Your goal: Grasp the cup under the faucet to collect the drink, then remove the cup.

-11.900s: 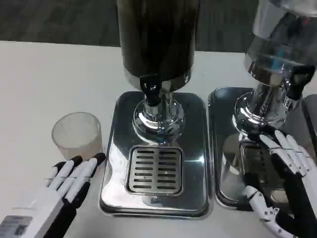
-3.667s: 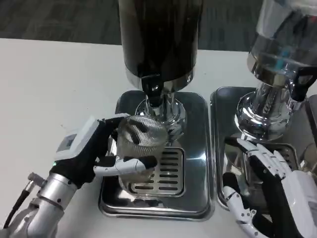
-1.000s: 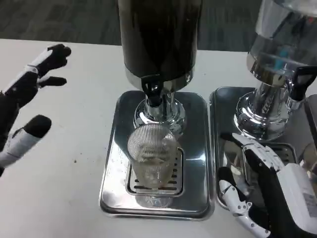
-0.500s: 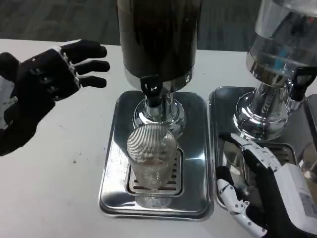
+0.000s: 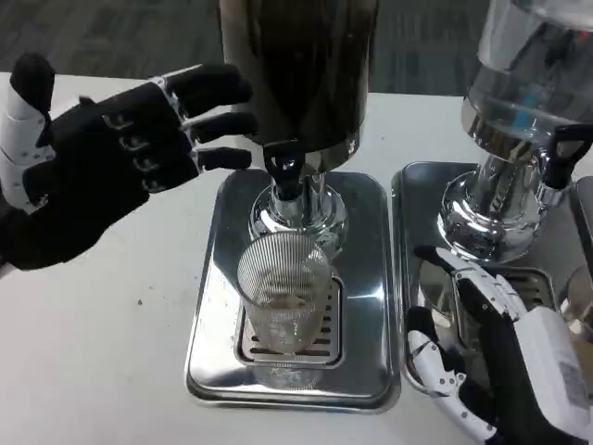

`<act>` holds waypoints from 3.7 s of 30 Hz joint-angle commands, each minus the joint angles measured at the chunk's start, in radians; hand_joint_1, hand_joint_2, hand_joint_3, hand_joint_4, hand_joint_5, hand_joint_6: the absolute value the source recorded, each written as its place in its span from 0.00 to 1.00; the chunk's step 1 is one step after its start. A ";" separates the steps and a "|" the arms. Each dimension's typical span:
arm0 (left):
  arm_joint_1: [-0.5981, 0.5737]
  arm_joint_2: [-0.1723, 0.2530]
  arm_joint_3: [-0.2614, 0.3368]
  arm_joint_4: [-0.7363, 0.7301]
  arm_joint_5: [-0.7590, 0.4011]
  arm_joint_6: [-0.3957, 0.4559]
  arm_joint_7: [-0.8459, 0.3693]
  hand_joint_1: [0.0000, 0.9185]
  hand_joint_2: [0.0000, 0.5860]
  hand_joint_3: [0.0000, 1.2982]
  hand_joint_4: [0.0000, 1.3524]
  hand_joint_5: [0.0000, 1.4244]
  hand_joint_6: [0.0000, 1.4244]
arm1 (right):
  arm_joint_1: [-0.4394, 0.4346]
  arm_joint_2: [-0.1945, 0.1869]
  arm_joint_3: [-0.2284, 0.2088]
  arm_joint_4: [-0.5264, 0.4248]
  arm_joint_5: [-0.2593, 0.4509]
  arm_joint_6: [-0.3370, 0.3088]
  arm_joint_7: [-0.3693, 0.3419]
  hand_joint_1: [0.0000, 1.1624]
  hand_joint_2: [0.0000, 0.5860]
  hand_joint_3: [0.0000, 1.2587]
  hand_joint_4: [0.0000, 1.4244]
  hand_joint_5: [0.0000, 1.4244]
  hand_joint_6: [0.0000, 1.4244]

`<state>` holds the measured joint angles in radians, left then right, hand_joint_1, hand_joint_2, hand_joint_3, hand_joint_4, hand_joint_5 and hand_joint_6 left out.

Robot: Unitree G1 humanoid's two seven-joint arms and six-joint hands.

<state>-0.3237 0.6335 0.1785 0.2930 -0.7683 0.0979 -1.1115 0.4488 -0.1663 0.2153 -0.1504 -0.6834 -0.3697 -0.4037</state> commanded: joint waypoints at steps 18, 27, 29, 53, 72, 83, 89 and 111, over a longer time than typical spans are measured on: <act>-0.096 -0.105 -0.035 0.015 0.166 0.035 -0.053 0.00 0.11 0.15 0.05 0.07 0.15 | 0.016 0.005 0.011 0.010 0.004 -0.012 -0.048 0.27 0.73 0.20 0.15 0.12 0.06; -0.085 -0.136 -0.063 -0.022 0.232 -0.069 -0.055 0.00 0.12 0.15 0.05 0.07 0.11 | 0.023 0.004 0.008 0.004 0.008 -0.011 -0.043 0.27 0.73 0.20 0.15 0.12 0.06; -0.083 -0.139 -0.068 -0.023 0.247 -0.093 -0.054 0.00 0.12 0.15 0.05 0.07 0.11 | 0.023 0.003 0.006 0.003 0.008 -0.008 -0.042 0.27 0.73 0.20 0.15 0.12 0.06; -0.031 -0.109 -0.145 -0.002 0.377 -0.351 -0.080 0.00 0.12 0.16 0.05 0.07 0.10 | 0.020 -0.002 -0.008 -0.003 0.021 -0.008 -0.029 0.26 0.74 0.20 0.15 0.12 0.06; -0.016 -0.083 -0.163 0.030 0.444 -0.562 -0.055 0.00 0.13 0.16 0.06 0.07 0.10 | 0.016 -0.003 -0.009 0.002 0.030 -0.010 -0.020 0.24 0.73 0.20 0.15 0.12 0.05; -0.007 -0.073 -0.184 0.036 0.462 -0.637 -0.037 0.00 0.13 0.16 0.06 0.07 0.10 | 0.016 -0.006 -0.013 -0.001 0.049 -0.014 -0.004 0.24 0.73 0.20 0.15 0.12 0.05; -0.005 -0.068 -0.190 0.040 0.469 -0.682 -0.021 0.00 0.13 0.16 0.05 0.06 0.11 | 0.023 -0.006 -0.015 -0.005 0.058 -0.012 0.004 0.24 0.73 0.20 0.15 0.12 0.05; 0.005 -0.045 -0.208 0.041 0.472 -0.706 0.014 0.00 0.13 0.16 0.05 0.06 0.11 | -0.059 -0.032 -0.007 0.054 0.313 -0.033 0.300 0.27 0.39 0.00 0.00 0.01 0.02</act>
<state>-0.3561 0.5709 0.0013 0.3261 -0.3411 -0.6117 -1.0628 0.4022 -0.1918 0.2093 -0.1096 -0.3888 -0.4080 -0.1273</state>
